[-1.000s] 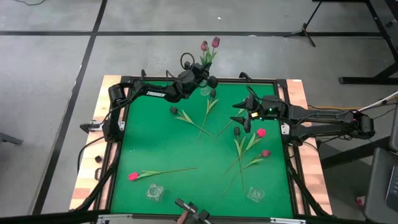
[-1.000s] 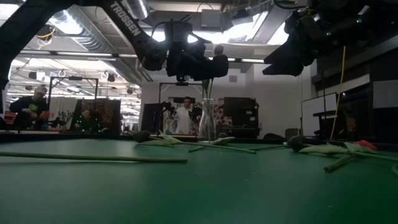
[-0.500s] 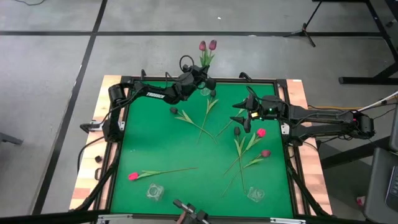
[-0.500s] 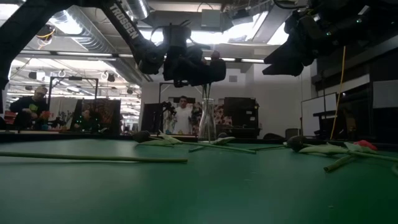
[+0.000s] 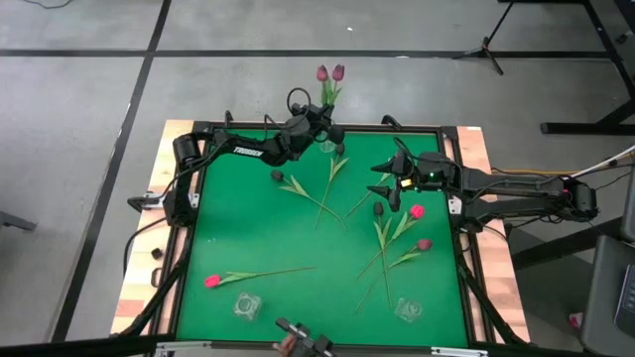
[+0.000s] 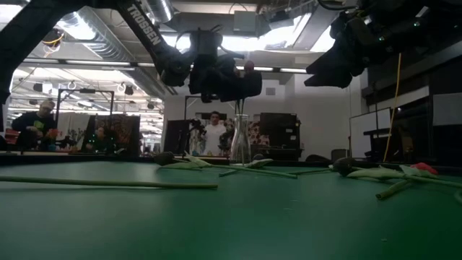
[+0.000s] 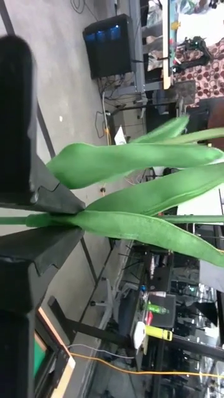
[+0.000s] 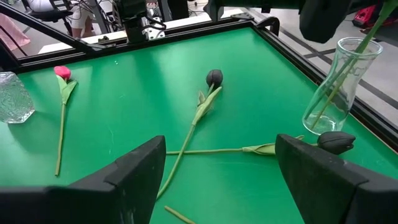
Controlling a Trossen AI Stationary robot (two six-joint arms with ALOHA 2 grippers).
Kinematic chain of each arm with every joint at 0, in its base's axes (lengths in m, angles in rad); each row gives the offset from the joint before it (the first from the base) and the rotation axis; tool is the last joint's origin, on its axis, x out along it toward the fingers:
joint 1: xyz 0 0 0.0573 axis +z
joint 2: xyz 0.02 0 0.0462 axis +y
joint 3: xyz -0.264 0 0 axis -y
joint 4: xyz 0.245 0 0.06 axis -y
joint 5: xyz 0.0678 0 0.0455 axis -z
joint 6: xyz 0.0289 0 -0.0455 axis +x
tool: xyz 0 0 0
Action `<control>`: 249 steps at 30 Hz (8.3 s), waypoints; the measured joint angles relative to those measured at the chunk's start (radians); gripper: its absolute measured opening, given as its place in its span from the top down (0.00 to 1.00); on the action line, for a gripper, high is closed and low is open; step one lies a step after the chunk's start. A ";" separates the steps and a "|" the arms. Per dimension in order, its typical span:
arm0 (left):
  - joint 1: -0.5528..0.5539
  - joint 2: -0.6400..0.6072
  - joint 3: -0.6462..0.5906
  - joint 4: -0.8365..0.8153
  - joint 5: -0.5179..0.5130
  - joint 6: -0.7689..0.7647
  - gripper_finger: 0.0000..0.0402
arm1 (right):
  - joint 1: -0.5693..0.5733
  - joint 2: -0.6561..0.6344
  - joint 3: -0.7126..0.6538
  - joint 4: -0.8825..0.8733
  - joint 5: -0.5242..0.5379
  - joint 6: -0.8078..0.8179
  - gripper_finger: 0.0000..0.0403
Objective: Sort flowers into vase by color
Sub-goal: Put the top dark red tulip into the top transparent vase, then put the dark red tulip into the top transparent vase
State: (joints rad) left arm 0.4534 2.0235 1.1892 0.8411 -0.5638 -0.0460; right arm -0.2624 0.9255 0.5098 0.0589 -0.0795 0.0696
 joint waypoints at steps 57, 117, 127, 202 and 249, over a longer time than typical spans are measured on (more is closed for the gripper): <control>-0.487 -0.143 0.001 -0.177 -0.204 -0.051 0.52 | 0.002 0.000 0.000 -0.184 -0.228 0.042 0.25; -0.770 -0.141 0.001 -0.403 -0.209 -0.392 0.52 | 0.714 0.449 0.088 -0.615 0.130 0.038 0.97; -0.770 -0.141 0.001 -0.403 -0.209 -0.392 0.52 | 0.713 0.448 0.256 -0.926 0.288 0.003 0.98; -0.412 -0.141 0.002 -0.590 0.802 -0.593 0.52 | 0.715 0.447 0.637 -0.991 0.976 -1.330 0.95; -0.460 -0.141 0.001 -0.563 0.813 -0.520 0.52 | 0.714 0.447 0.637 -0.756 0.919 -1.731 0.95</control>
State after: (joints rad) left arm -0.0063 1.8824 1.1904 0.2779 0.2492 -0.5663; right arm 0.4513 1.3727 1.1465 -0.6967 0.8399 -1.6613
